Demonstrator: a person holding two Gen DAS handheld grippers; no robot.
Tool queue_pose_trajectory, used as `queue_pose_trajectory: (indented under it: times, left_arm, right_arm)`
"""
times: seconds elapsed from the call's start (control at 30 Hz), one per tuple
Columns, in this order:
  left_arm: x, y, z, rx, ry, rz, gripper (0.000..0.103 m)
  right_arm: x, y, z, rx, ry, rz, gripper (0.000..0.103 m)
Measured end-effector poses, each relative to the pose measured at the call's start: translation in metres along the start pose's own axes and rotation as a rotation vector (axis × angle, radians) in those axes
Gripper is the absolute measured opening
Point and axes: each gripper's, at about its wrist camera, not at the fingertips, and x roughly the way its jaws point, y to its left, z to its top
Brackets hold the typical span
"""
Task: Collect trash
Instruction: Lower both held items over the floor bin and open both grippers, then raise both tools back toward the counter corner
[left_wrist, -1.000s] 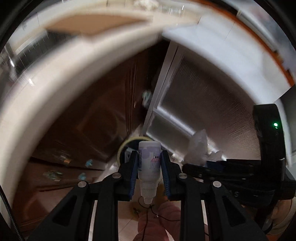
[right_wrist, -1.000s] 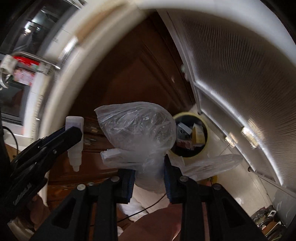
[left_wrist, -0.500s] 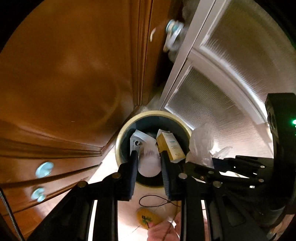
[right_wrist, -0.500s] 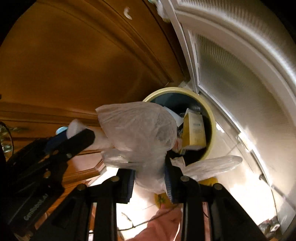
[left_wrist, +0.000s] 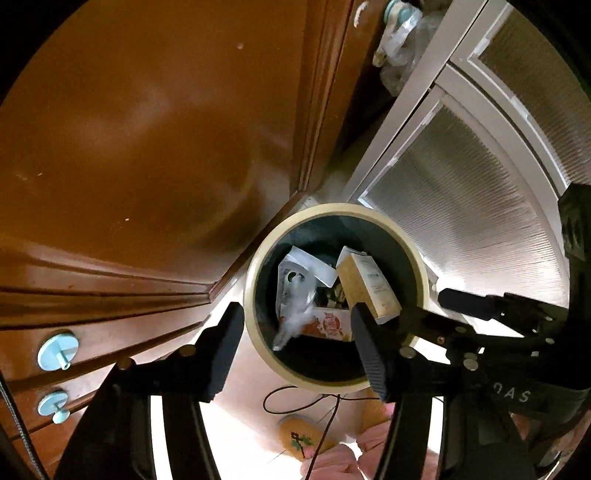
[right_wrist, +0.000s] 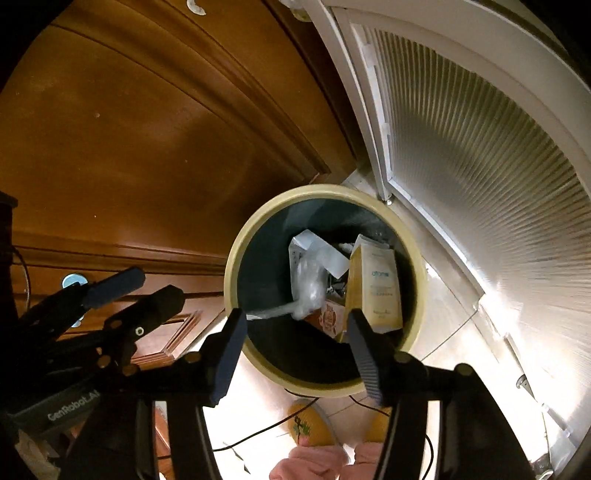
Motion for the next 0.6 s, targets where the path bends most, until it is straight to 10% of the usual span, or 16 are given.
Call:
queue_pose_trajectory:
  times: [0.6]
  left_arm:
    - [-0.104,-0.013,-0.006,-0.034,-0.041,-0.013,0.058]
  right_arm:
    - [-0.090,0.037,-0.026,-0.006,-0.002,-0.011,0.057]
